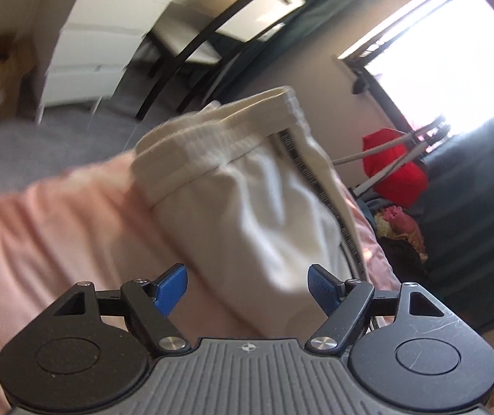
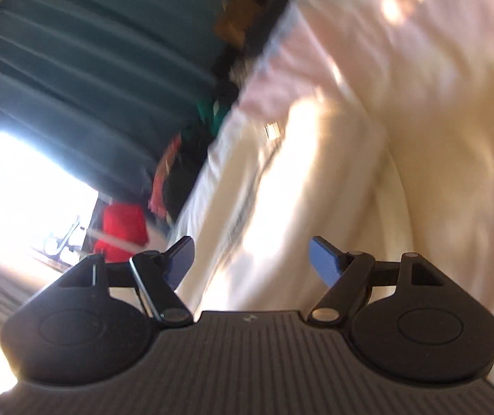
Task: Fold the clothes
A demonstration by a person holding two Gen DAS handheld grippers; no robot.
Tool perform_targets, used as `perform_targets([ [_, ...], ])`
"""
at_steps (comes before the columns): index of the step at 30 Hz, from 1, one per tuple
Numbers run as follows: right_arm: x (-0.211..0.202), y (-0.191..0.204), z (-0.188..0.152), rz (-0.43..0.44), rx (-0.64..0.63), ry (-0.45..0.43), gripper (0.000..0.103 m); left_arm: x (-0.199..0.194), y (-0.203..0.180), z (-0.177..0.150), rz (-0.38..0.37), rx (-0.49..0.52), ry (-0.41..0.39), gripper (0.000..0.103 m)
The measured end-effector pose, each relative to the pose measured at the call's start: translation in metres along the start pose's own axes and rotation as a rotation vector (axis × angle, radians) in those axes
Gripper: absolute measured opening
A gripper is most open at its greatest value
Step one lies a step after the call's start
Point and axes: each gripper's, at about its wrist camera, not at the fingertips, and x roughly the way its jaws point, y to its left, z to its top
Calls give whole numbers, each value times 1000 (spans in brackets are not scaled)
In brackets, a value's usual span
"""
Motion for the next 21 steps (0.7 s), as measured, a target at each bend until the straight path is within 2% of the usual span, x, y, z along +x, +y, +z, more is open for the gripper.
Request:
perform_targets([
  [2,10,-6,-7,-5,41,104,76,10,9,-3,-21,-64,17,74],
  [5,29,-8,-17,34,57,151,76,31,13,-2,-50,-98,0,71],
  [6,35,-9,-20,45,62,164,76,37,12,0,-48,-101,-13,67],
  [8,46,-6,-21,33,58,134,76,49,8,4,-40,-106,-40,57],
  [10,57,-3,-23,21,53,105,74,58,1,10,-6,-105,-69,39],
  [11,63,-1,-23,14,51,90,73,63,-3,12,16,-113,-76,33],
  [13,69,-1,-19,2,57,23,66,65,-10,19,43,-123,-84,16],
  [14,71,-5,-14,-9,64,-4,48,62,-12,23,45,-124,-84,15],
  [15,73,-9,-9,-19,72,-32,27,58,-14,27,47,-126,-84,13],
  [17,77,-16,2,-37,86,-85,20,52,-19,35,52,-129,-83,13],
  [21,67,-10,8,11,38,-97,16,24,-32,46,43,-105,-89,12],
])
